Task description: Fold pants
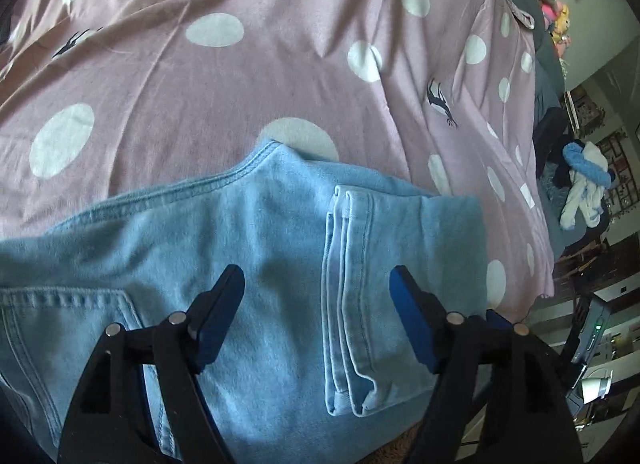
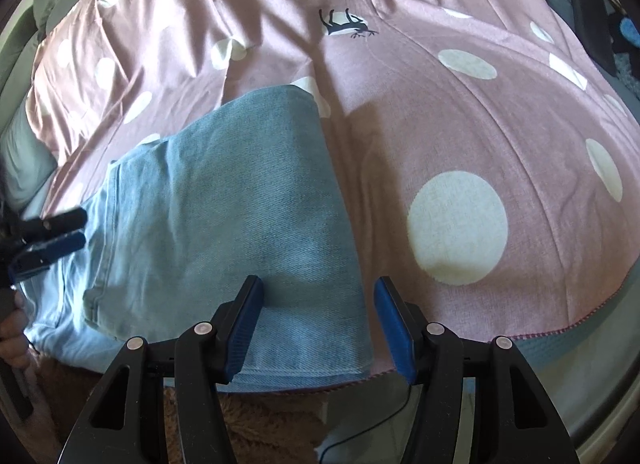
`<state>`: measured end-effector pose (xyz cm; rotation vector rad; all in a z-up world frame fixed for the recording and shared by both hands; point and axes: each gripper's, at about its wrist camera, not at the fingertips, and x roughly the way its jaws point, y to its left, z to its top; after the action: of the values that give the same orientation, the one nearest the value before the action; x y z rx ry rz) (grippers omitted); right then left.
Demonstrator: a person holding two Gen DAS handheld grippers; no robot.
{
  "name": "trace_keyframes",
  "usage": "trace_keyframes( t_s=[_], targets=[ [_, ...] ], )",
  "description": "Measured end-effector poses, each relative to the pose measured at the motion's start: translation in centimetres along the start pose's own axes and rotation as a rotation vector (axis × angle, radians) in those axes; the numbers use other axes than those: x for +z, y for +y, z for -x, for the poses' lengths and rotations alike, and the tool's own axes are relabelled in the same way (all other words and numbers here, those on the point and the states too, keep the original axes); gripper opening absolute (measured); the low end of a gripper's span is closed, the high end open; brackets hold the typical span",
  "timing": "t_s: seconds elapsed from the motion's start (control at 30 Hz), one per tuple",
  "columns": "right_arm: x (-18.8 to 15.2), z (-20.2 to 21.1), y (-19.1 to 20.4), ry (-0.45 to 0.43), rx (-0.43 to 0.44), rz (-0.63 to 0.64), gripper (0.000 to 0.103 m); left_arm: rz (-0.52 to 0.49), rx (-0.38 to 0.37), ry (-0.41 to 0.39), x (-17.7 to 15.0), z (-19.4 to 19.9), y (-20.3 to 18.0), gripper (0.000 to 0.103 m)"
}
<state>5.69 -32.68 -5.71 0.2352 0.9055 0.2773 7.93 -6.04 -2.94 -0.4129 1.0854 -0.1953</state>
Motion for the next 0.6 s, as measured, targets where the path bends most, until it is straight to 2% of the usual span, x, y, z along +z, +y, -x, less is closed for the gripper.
trace_keyframes(
  t_s=[0.13,0.23,0.3,0.33,0.37,0.43,0.5,0.6],
  targets=[
    [0.0,-0.1,0.0,0.0,0.001,-0.003,0.059,0.009,-0.088,0.083,0.4,-2.3,-0.4,0.065],
    [0.0,-0.1,0.0,0.001,0.006,-0.005,0.059,-0.01,-0.102,0.075,0.4,-2.7,-0.9,0.061],
    [-0.1,-0.2,0.0,0.002,0.013,-0.006,0.059,0.048,-0.188,0.119,0.4,-3.2,-0.6,0.054],
    [-0.1,-0.2,0.1,0.003,0.017,-0.006,0.059,0.067,-0.207,0.129,0.4,-3.3,-0.5,0.052],
    [-0.1,-0.3,0.1,0.002,0.018,-0.006,0.059,0.057,-0.191,0.123,0.3,-3.2,-0.5,0.047],
    [-0.1,-0.4,0.2,0.002,0.015,-0.007,0.059,0.038,-0.146,0.113,-0.1,-3.0,-0.6,0.024],
    [-0.1,-0.4,0.2,0.001,0.015,-0.007,0.059,0.05,-0.142,0.111,-0.6,-2.8,-0.1,0.012],
    [-0.2,-0.5,0.3,0.0,0.015,-0.01,0.059,0.12,-0.18,0.102,-1.0,-2.4,0.8,0.007]
  ],
)
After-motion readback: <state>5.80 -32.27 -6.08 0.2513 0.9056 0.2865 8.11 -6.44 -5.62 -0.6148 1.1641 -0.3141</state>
